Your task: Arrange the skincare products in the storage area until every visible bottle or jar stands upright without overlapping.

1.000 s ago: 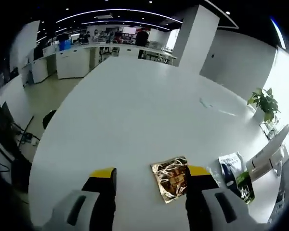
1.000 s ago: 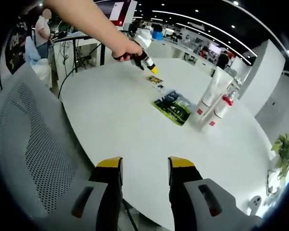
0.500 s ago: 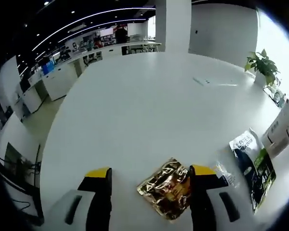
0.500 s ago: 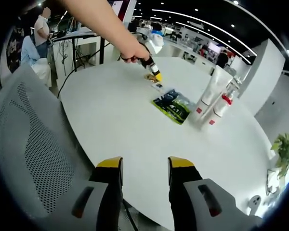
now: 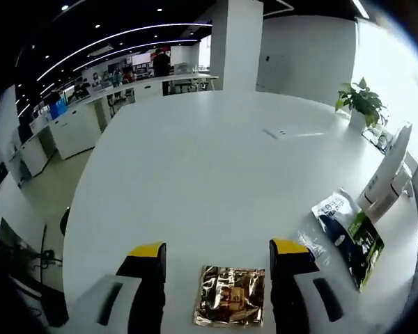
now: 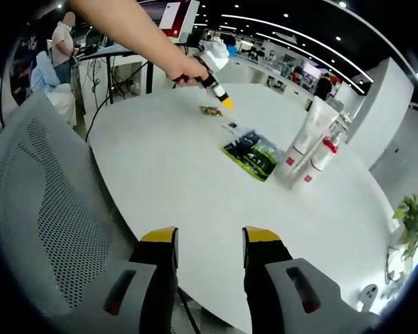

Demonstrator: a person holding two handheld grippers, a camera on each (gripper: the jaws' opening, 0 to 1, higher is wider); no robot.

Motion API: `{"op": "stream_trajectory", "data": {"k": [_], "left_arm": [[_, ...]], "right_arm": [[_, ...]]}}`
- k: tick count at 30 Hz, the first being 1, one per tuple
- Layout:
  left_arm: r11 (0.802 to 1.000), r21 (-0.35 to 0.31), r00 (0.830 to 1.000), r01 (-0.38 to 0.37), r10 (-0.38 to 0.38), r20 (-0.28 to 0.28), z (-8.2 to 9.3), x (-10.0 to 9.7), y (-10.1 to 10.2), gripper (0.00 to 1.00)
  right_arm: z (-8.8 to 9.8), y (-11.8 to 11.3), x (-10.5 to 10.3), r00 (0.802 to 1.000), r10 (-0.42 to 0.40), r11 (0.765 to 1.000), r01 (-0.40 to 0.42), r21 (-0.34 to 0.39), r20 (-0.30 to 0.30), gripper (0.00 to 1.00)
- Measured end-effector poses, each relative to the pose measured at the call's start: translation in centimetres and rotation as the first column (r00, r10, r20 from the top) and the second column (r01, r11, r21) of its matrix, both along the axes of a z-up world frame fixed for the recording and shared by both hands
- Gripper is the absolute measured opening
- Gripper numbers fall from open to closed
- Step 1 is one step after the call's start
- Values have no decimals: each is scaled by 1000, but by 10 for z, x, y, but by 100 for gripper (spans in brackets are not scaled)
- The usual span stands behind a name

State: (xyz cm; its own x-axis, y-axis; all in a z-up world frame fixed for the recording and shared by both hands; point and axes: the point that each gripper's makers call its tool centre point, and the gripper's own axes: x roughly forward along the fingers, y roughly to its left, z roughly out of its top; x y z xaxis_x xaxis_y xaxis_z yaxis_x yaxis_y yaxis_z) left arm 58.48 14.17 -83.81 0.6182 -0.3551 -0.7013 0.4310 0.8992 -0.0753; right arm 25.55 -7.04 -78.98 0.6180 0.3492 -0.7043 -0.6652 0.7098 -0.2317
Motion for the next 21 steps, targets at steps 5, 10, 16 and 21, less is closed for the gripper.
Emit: {"op": "stream_trajectory", "data": {"k": [5, 10, 16, 21], "left_arm": [[990, 132, 998, 58, -52, -44, -12, -14, 0, 66], [976, -42, 972, -212, 207, -110, -14, -30, 22, 68], [996, 85, 996, 0, 7, -86, -23, -52, 22, 68], [983, 77, 985, 165, -161, -59, -21, -48, 16, 62]], "right_arm": [[0, 0, 0, 1000, -1, 1000, 1, -2, 1, 34], [1, -2, 2, 1000, -9, 1000, 9, -4, 10, 34], [2, -1, 2, 1000, -6, 1000, 6, -2, 15, 33], [2, -1, 1, 1000, -4, 1000, 4, -4, 13, 33]]}}
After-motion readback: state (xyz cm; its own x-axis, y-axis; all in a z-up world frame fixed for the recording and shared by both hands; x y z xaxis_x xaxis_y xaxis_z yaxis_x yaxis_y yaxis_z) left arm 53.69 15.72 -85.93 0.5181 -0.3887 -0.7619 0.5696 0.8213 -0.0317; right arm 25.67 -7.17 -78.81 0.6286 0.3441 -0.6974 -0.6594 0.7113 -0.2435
